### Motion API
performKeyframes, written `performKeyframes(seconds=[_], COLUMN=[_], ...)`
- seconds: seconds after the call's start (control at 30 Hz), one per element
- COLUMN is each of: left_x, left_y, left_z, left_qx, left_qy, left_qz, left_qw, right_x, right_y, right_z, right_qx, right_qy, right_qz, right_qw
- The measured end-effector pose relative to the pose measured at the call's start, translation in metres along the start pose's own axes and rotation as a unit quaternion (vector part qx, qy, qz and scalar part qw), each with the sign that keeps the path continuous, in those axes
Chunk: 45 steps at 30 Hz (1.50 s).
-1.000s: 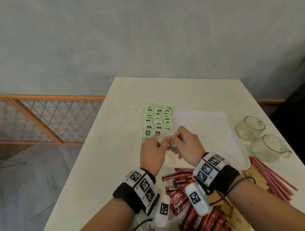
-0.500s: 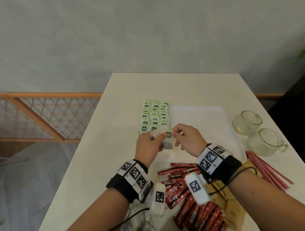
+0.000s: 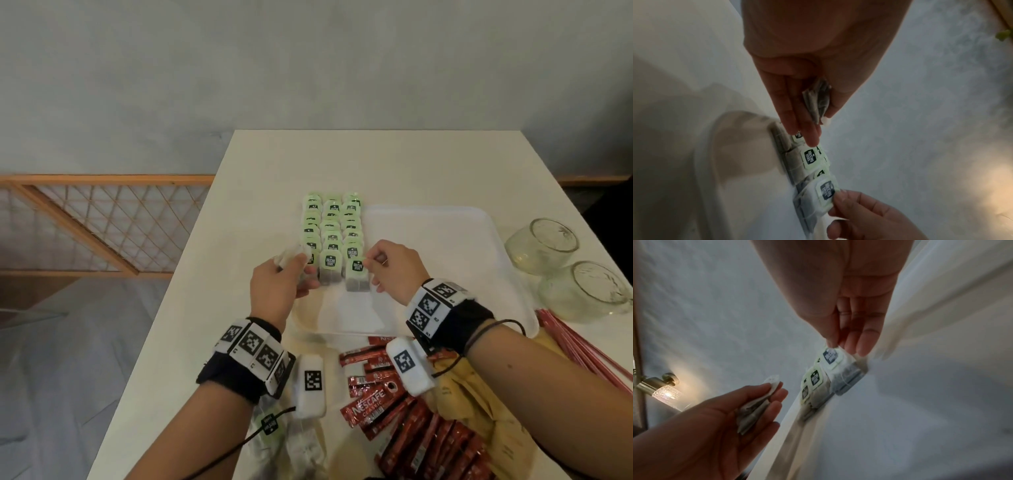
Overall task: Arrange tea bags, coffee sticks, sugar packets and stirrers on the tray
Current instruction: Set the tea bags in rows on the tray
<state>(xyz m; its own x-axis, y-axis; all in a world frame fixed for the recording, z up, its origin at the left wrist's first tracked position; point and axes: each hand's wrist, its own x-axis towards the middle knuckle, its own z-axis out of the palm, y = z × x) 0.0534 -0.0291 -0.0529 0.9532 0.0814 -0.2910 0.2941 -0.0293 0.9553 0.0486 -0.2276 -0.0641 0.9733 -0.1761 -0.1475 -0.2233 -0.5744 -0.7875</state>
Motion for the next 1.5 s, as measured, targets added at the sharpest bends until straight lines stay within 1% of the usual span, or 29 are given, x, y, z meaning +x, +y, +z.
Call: performKeyframes(seconds=[0.13,0.23,0.33,0.4,0.47,0.5,0.57,0.6,0.67,0.77,0.83,0.87,0.93,1.0,1.03,1.1,1.17,1.23,1.3,1.33,1.4,1.43,1.5], left_x=[0.004,0.005,0.003,0.0,-0.005,-0.007,-0.013,-0.016,-0.022,-0.03,-0.033,-0.034,-0.034,-0.035,-0.037,-0.045,-0.054,-0.058,-0.059,-0.058,-0.055,-0.053,-0.049], left_y=[-0.004,-0.002,0.003,0.005,0.007,0.008,0.01,0.011,0.012,0.011,0.009,0.008,0.005,0.004,0.005,0.01,0.015,0.019,0.022,0.023,0.022,0.021,0.019], left_z=[0.002,0.002,0.002,0.003,0.005,0.007,0.011,0.012,0.014,0.013,0.01,0.008,0.004,0.004,0.005,0.012,0.019,0.023,0.024,0.023,0.021,0.019,0.016], left_qx=[-0.007,-0.004,-0.001,-0.004,-0.004,-0.003,0.002,0.008,0.026,0.068,0.104,0.12,0.15,0.199,0.233,0.295,0.355,0.409,0.427,0.426,0.411,0.398,0.359], left_qy=[0.003,-0.012,-0.06,-0.099,-0.135,-0.151,-0.174,-0.183,-0.201,-0.218,-0.213,-0.2,-0.147,-0.086,-0.073,-0.082,-0.094,-0.085,-0.061,-0.05,-0.049,-0.056,-0.076], left_qz=[-0.005,-0.011,-0.023,-0.035,-0.04,-0.039,-0.035,-0.032,-0.023,-0.003,0.013,0.022,0.051,0.108,0.138,0.189,0.224,0.26,0.282,0.285,0.272,0.259,0.228], left_qw=[1.0,1.0,0.998,0.994,0.99,0.988,0.984,0.983,0.979,0.974,0.971,0.972,0.976,0.97,0.96,0.933,0.903,0.871,0.857,0.857,0.869,0.879,0.902], right_x=[0.009,0.013,0.013,0.01,0.003,0.0,-0.007,-0.011,-0.016,-0.023,-0.028,-0.03,-0.033,-0.036,-0.037,-0.041,-0.043,-0.044,-0.047,-0.048,-0.05,-0.051,-0.051], right_y=[-0.003,-0.004,-0.002,0.0,-0.005,-0.008,-0.015,-0.018,-0.021,-0.025,-0.025,-0.026,-0.024,-0.025,-0.025,-0.029,-0.035,-0.041,-0.047,-0.049,-0.05,-0.049,-0.045], right_z=[0.001,0.002,0.002,0.0,-0.002,-0.002,-0.002,-0.001,-0.001,-0.007,-0.012,-0.016,-0.021,-0.023,-0.023,-0.023,-0.023,-0.023,-0.023,-0.024,-0.026,-0.027,-0.028], right_qx=[-0.003,0.001,-0.009,-0.049,-0.032,0.001,0.061,0.069,0.065,0.044,0.05,0.052,0.052,0.057,0.067,0.09,0.102,0.113,0.131,0.145,0.177,0.182,0.156], right_qy=[0.023,0.028,0.025,0.052,0.067,0.058,0.013,-0.008,-0.03,-0.032,-0.023,-0.011,0.019,0.03,0.028,0.022,0.02,0.014,0.001,-0.008,-0.031,-0.044,-0.065], right_qz=[-0.022,-0.026,-0.036,-0.063,-0.082,-0.086,-0.086,-0.089,-0.101,-0.12,-0.116,-0.111,-0.094,-0.072,-0.062,-0.052,-0.05,-0.044,-0.037,-0.035,-0.033,-0.036,-0.056], right_qw=[1.0,0.999,0.999,0.995,0.994,0.995,0.994,0.994,0.992,0.991,0.992,0.992,0.994,0.995,0.995,0.994,0.993,0.993,0.991,0.989,0.983,0.982,0.984])
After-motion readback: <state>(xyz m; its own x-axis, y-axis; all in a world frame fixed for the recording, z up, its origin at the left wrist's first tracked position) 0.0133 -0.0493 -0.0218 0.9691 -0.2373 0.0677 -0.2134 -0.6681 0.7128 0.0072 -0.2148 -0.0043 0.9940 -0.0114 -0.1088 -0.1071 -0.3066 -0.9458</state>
